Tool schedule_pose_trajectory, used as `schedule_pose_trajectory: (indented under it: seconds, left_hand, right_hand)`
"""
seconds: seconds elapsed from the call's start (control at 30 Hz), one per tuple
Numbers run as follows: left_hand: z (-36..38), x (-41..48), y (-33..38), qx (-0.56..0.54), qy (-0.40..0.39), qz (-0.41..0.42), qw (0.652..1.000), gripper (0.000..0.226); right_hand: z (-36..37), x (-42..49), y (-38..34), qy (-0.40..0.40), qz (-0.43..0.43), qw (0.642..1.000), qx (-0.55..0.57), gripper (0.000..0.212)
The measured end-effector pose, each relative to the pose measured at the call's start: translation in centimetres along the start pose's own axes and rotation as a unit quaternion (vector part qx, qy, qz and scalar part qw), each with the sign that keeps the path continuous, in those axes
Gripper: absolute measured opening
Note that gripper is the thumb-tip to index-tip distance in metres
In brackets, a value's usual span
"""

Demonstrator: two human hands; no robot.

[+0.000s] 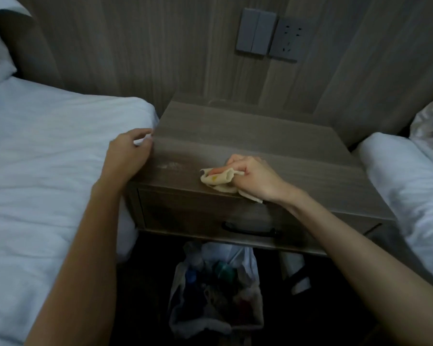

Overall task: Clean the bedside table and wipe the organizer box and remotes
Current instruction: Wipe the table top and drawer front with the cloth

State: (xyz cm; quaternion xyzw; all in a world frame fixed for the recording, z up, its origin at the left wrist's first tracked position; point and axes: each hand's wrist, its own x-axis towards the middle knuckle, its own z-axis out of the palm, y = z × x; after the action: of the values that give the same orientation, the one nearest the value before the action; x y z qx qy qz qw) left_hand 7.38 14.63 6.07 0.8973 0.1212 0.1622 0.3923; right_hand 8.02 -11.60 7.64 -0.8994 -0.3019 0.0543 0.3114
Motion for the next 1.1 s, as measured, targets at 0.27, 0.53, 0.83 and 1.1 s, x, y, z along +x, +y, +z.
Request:
schedule_pose_trajectory:
  seconds: [0.27, 0.53, 0.83, 1.1]
  left_hand:
    - [-0.7, -1.7, -0.8, -0.077, 0.015, -0.039, 0.996, 0.035]
    - [-0.5, -2.2, -0.6, -0.122, 0.027, -0.049, 0.991, 0.035]
    - [-0.1, 1.2, -0.7, -0.107, -0.001, -0.038, 0.994, 0.036]
    - [1.4, 4.3, -0.5, -0.086, -0.014, -0.001, 0.996, 0.037]
  right_hand:
    - [0.7, -4.9, -1.4, 0.0, 0.001, 1.0, -0.025, 0.028]
    - [-2.4, -4.4, -2.0, 0.183, -0.009, 0.982, 0.041, 0.032]
    - [-6.9, 6.2, 2.6, 0.295, 0.039, 0.949, -0.102, 0.044]
    - [-6.9, 16.7, 8.5, 0.273, 0.132, 0.927, -0.219, 0.045]
